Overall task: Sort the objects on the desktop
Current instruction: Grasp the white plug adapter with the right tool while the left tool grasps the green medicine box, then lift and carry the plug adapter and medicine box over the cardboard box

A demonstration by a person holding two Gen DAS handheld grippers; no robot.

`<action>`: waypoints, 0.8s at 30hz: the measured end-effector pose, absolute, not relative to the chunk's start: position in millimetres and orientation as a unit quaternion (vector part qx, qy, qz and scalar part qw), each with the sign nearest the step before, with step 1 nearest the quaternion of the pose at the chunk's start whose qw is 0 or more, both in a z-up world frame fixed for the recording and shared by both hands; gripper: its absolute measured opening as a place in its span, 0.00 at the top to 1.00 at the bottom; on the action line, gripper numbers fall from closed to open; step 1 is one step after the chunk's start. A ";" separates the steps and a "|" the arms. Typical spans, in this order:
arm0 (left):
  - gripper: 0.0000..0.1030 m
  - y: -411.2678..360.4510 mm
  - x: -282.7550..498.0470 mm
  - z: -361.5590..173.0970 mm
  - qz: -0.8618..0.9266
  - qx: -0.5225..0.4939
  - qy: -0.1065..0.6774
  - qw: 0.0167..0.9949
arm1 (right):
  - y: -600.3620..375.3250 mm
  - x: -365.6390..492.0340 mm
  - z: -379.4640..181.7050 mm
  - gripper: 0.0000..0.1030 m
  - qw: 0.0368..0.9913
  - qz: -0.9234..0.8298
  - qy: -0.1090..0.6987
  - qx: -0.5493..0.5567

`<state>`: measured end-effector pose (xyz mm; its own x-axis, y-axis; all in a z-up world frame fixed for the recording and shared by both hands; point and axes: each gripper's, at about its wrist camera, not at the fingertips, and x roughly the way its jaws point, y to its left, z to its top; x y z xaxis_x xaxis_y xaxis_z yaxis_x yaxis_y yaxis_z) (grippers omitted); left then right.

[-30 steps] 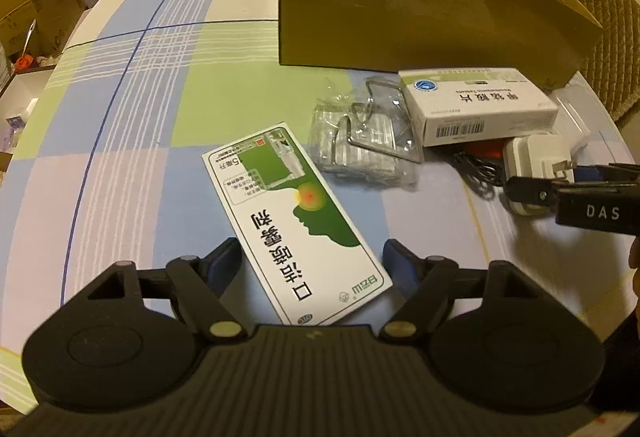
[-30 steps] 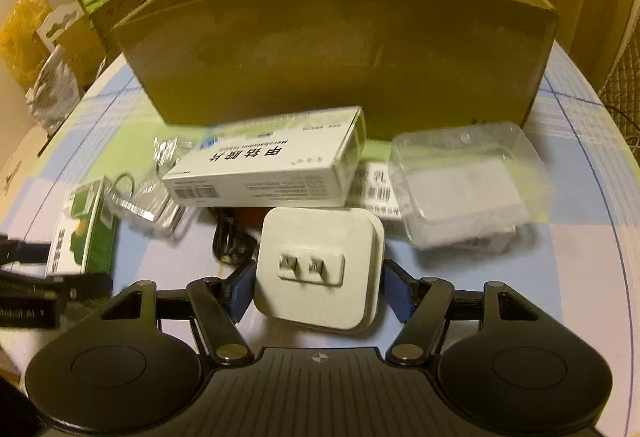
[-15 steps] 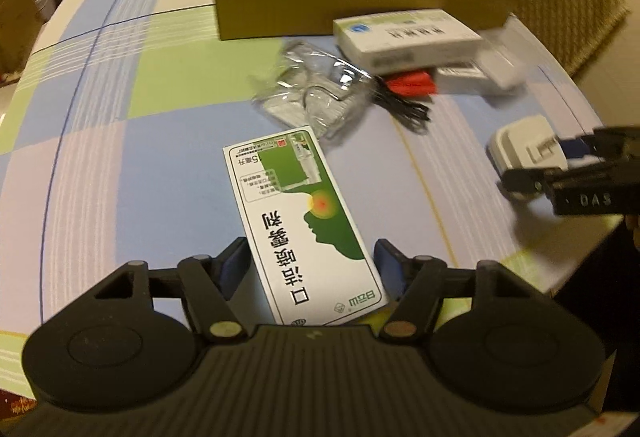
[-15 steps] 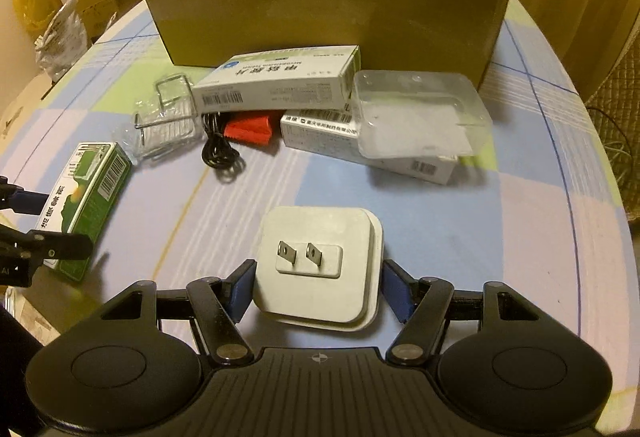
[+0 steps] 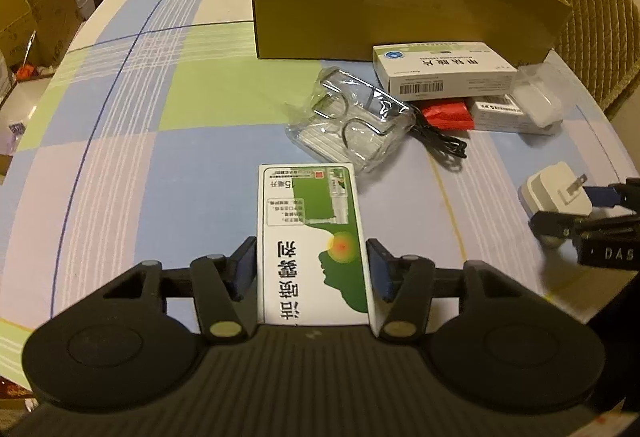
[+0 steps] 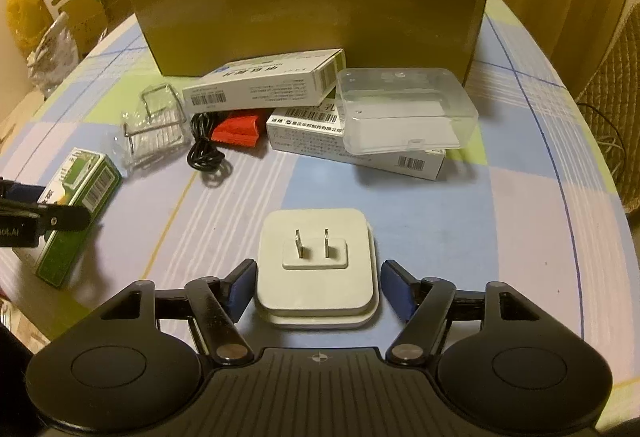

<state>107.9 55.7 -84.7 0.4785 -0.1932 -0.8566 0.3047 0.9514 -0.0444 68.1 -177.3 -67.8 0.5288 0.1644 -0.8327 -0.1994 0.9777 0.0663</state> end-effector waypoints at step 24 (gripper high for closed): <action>0.51 76.1 98.0 -75.4 -0.129 0.029 0.485 0.865 | -167.4 61.9 -59.0 0.41 0.884 0.102 0.453 -0.048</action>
<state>98.0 76.1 -75.4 0.4968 -0.1952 -0.8456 0.2518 0.9649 -0.0748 61.9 -167.4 -59.0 0.5691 0.1370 -0.8108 -0.2243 0.9745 0.0072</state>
